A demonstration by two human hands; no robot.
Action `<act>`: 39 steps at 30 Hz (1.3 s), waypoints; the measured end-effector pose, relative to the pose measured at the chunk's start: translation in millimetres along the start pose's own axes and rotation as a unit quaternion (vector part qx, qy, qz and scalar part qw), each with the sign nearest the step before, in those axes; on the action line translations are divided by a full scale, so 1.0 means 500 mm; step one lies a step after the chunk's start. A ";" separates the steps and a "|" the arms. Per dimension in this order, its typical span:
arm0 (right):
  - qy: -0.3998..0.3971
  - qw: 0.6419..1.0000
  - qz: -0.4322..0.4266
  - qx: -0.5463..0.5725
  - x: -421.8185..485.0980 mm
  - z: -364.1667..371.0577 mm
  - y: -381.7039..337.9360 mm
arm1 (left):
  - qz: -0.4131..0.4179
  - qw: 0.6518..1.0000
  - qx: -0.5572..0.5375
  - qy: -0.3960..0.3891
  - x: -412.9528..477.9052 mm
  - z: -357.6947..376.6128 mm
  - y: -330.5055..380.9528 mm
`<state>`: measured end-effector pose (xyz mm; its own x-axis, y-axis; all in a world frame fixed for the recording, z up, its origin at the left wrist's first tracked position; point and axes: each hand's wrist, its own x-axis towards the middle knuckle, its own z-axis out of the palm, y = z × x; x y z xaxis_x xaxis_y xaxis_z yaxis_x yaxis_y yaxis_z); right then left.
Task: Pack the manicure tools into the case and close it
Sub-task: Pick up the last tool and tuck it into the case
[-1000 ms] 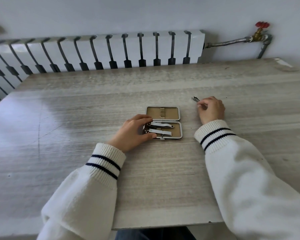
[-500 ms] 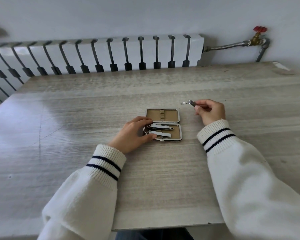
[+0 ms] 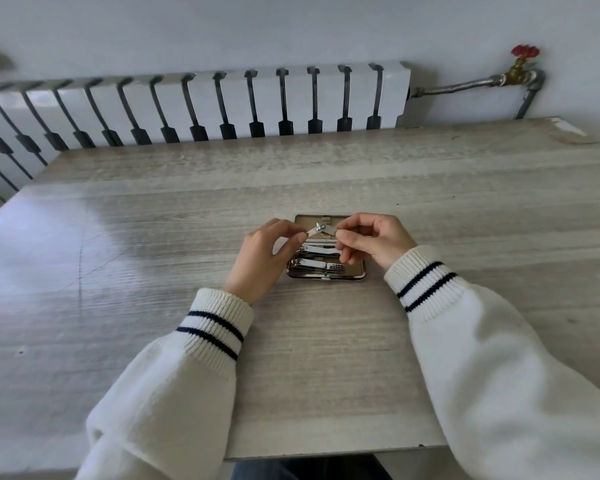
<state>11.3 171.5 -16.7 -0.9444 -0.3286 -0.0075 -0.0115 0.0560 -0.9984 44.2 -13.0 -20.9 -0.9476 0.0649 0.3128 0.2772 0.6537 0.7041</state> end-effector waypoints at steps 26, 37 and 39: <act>0.048 0.995 -0.064 -0.060 0.001 0.019 0.012 | -0.054 0.992 -0.114 0.001 -0.004 0.000 0.026; -0.196 0.967 0.029 0.160 0.002 0.000 0.002 | -0.035 0.962 -0.261 -0.077 -0.001 -0.014 0.032; -0.242 0.952 0.042 0.182 0.001 0.000 0.004 | -0.024 0.962 -0.255 -0.093 -0.001 -0.014 0.033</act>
<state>10.9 171.7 -18.7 -0.6740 -0.7383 -0.0258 0.2560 -0.2006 -0.9456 50.5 -7.5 -5.0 -0.9604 0.2076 0.1860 0.2289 0.2070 0.9512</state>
